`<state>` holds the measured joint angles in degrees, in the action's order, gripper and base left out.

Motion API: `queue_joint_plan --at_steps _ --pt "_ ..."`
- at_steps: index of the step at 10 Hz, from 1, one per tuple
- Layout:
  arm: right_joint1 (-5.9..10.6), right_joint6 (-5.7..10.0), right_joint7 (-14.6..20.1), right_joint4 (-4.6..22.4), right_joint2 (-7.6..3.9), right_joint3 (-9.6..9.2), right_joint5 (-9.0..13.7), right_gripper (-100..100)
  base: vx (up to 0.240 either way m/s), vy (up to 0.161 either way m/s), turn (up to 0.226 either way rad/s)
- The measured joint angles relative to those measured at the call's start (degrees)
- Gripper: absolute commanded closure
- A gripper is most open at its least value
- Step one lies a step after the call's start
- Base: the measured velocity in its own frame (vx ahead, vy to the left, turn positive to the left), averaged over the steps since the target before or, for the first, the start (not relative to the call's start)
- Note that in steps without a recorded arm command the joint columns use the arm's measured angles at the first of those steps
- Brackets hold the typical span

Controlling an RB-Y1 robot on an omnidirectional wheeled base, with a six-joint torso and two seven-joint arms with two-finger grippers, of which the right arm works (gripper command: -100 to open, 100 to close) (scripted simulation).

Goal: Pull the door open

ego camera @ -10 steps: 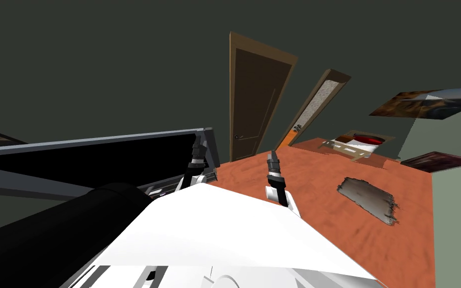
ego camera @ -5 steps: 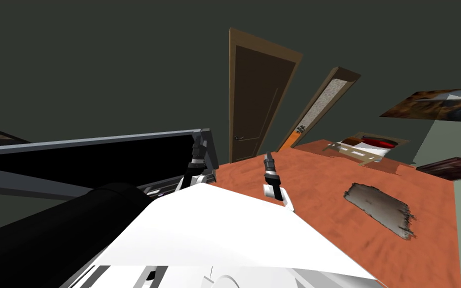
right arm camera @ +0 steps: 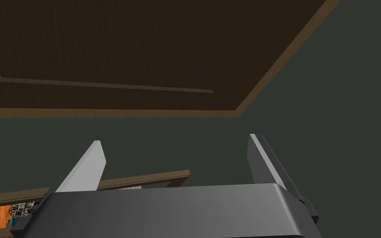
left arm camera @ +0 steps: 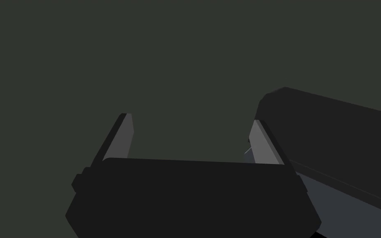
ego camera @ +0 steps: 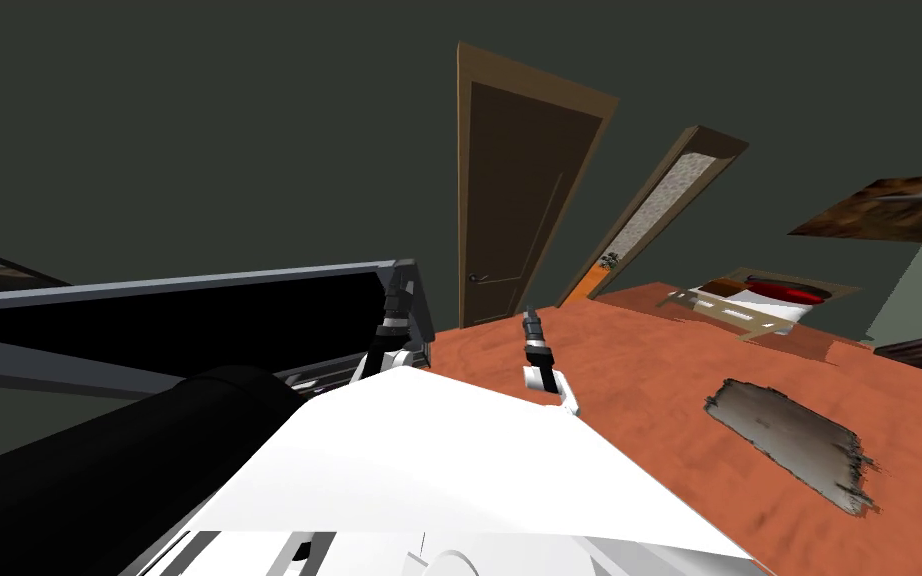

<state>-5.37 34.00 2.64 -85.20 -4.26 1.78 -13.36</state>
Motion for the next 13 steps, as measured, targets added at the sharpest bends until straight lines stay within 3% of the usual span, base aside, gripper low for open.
queue_joint_plan --at_steps 7,13 --pt "5.11 1.32 1.48 11.01 0.19 0.3 -1.58 -100 0.077 -0.039 0.05" --pt "10.47 2.59 2.92 22.12 0.73 0.72 -3.05 -100 0.098 -0.037 0.061"
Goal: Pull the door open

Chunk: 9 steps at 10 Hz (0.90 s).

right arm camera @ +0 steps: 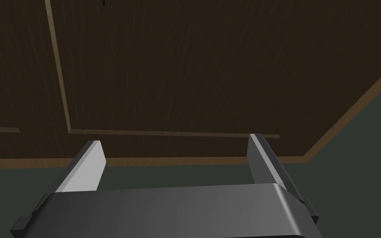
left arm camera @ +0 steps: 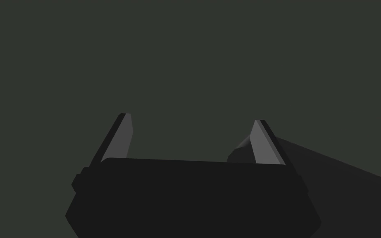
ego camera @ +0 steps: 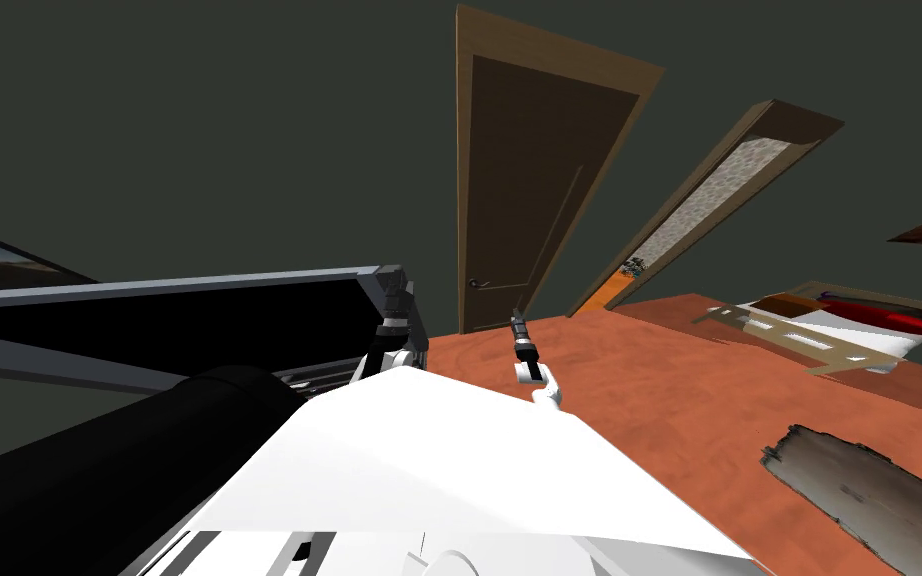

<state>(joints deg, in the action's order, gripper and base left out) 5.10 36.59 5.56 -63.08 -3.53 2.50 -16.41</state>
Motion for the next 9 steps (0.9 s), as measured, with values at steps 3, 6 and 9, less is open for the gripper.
queue_joint_plan --at_steps 3,6,9 --pt "1.81 0.38 0.68 3.79 0.28 0.07 -0.6 -100 0.069 -0.015 0.036" --pt "3.7 0.6 1.23 7.71 0.7 0.13 -1.2 -100 0.084 -0.016 0.06" --pt "5.88 1.06 1.91 12.19 1.16 0.26 -1.84 -100 0.104 -0.016 0.056"
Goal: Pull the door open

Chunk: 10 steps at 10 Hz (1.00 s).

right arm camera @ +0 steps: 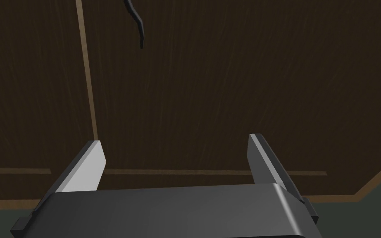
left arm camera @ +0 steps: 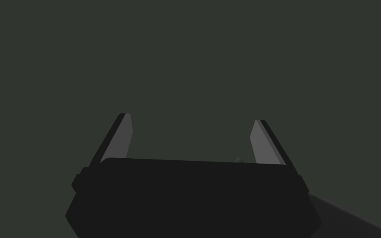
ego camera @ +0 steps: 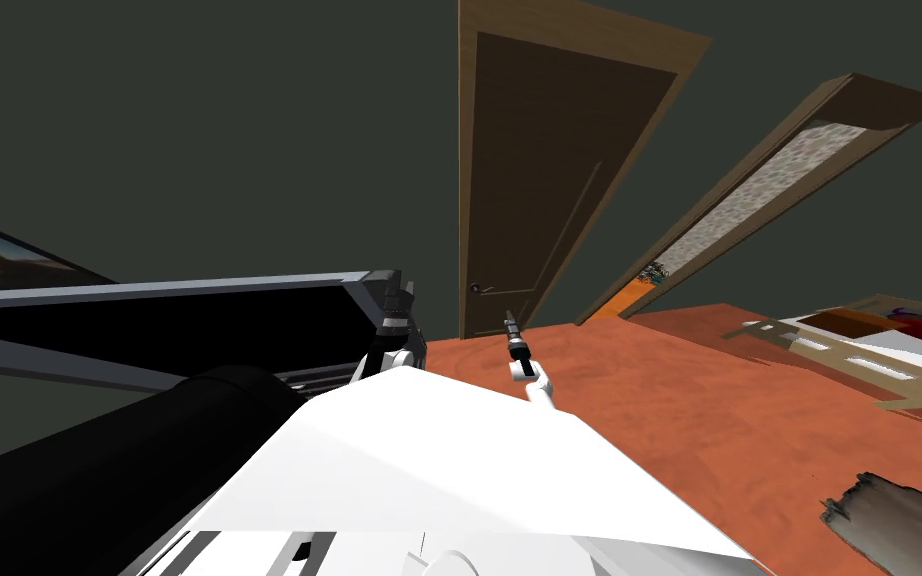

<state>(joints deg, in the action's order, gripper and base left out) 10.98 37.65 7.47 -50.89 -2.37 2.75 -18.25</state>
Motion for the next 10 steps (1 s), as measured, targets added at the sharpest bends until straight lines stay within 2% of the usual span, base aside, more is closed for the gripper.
queue_joint_plan --at_steps 2,3,4,10 --pt "1.63 0.53 0.15 3.37 0.53 0.23 -0.34 -100 0.107 0.0 0.051" --pt "1.54 0.29 0.52 3.45 0.68 -0.02 -0.65 -100 0.065 0.001 0.017" --pt "2.13 0.34 0.66 4.42 0.74 0.08 -0.7 -100 0.05 0.0 0.032" --pt "6.23 1.49 1.37 12.68 2.11 0.54 -1.62 -100 0.122 0.017 0.065"
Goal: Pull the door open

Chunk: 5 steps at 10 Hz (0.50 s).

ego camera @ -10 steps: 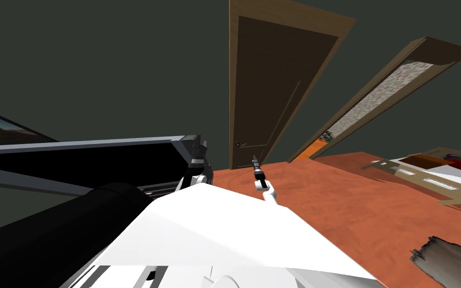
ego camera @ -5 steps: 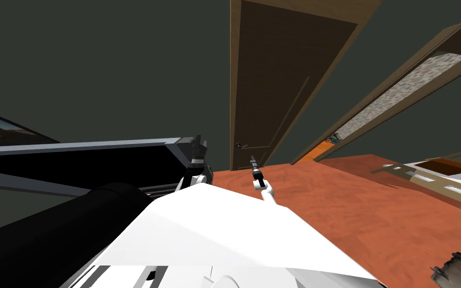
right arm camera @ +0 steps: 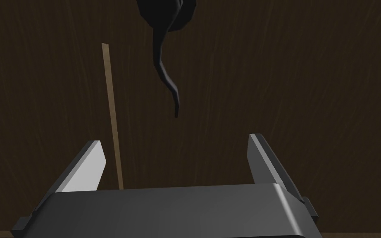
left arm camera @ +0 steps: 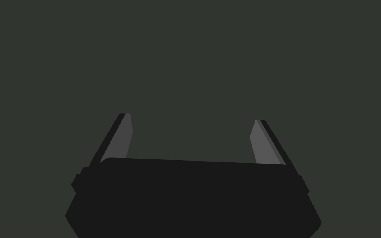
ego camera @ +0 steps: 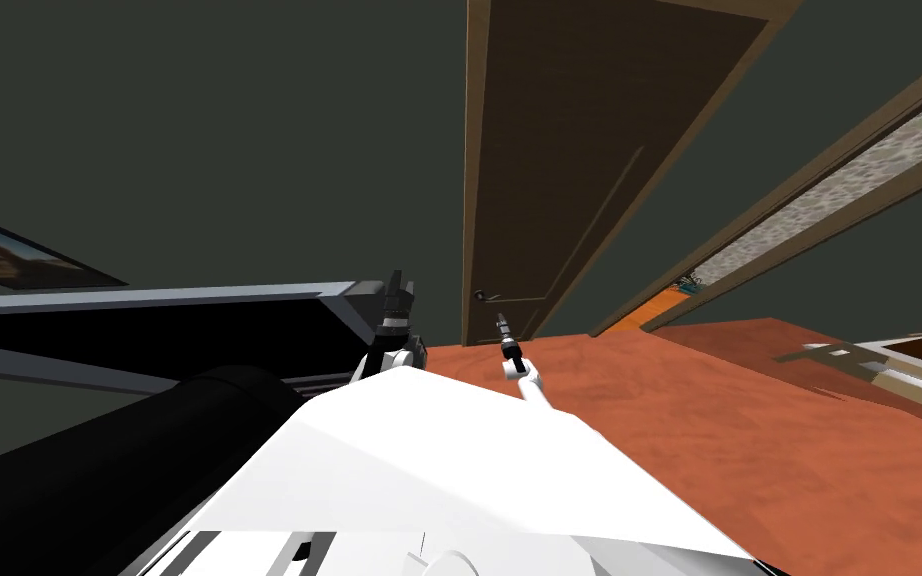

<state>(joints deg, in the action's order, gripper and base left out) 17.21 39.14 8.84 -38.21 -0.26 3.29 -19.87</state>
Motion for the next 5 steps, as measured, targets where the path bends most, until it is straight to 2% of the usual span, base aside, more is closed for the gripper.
queue_joint_plan --at_steps 2,3,5 --pt "1.1 0.29 0.45 2.41 0.52 0.04 -0.36 -100 0.108 0.024 0.035" --pt "1.22 0.33 0.47 2.58 0.55 0.05 -0.37 -100 -0.067 -0.036 -0.048" --pt "1.24 0.16 0.55 2.45 -0.36 0.09 -0.3 -100 -0.164 -0.073 -0.028"
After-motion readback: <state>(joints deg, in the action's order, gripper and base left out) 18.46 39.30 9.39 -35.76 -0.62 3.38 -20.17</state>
